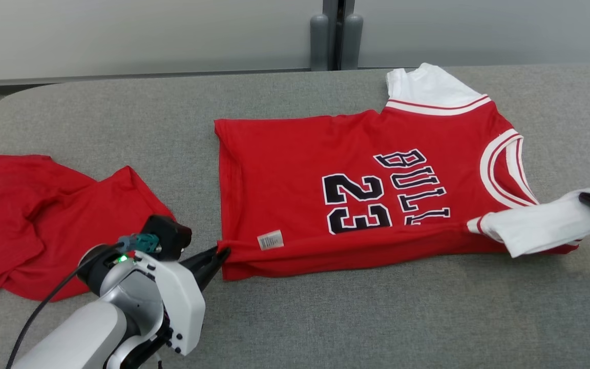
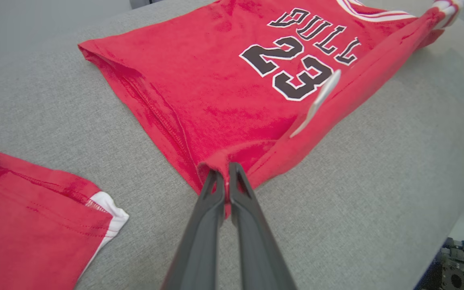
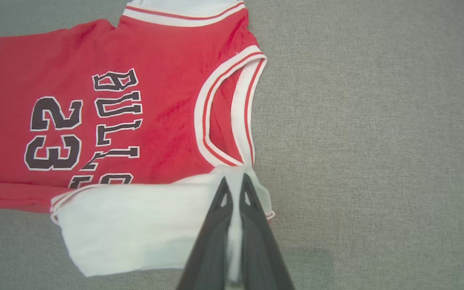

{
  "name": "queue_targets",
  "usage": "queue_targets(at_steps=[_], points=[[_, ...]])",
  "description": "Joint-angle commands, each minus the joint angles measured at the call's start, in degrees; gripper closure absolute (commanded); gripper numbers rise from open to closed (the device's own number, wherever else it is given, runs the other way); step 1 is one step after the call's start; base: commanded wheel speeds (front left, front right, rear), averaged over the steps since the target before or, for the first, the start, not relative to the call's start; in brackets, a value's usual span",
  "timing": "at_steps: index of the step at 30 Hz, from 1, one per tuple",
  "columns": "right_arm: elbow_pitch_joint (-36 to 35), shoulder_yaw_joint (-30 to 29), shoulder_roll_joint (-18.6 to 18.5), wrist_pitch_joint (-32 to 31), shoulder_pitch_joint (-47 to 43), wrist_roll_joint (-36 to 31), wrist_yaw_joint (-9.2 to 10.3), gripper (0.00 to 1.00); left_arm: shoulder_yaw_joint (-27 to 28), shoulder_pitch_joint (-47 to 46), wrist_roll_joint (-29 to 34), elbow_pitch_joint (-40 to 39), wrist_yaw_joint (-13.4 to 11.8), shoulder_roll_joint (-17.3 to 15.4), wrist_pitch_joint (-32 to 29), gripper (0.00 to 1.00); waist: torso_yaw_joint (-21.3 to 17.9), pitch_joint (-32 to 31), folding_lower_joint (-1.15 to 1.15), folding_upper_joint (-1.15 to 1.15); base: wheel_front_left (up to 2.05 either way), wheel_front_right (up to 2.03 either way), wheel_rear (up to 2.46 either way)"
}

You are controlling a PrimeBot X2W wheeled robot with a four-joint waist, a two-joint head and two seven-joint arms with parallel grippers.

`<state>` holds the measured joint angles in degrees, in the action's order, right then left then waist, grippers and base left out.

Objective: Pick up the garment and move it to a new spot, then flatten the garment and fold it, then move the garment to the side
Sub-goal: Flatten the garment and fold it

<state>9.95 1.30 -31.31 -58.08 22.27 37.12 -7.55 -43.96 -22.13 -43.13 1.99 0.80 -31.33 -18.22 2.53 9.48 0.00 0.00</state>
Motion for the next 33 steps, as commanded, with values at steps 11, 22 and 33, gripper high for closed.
queue_targets(at_steps=[11,22,33], points=[[7.44,2.69,0.78,0.94,10.81,-4.6,0.12,1.0,-0.4,-10.15,2.4,9.18,2.95,2.8,-0.01,1.0,1.64,6.92,0.0,0.0,0.0,0.0,0.0],[14.44,4.37,0.83,10.82,17.23,-8.28,0.11,0.0,-0.87,-16.07,4.72,19.13,3.6,8.25,7.02,0.0,2.63,10.94,0.0,0.0,0.0,0.0,0.0],[15.52,10.38,1.28,39.6,16.31,-9.27,0.09,0.0,6.63,-15.61,5.37,27.32,-3.03,13.71,29.4,0.0,2.96,7.1,0.0,0.0,0.0,0.0,0.0]])
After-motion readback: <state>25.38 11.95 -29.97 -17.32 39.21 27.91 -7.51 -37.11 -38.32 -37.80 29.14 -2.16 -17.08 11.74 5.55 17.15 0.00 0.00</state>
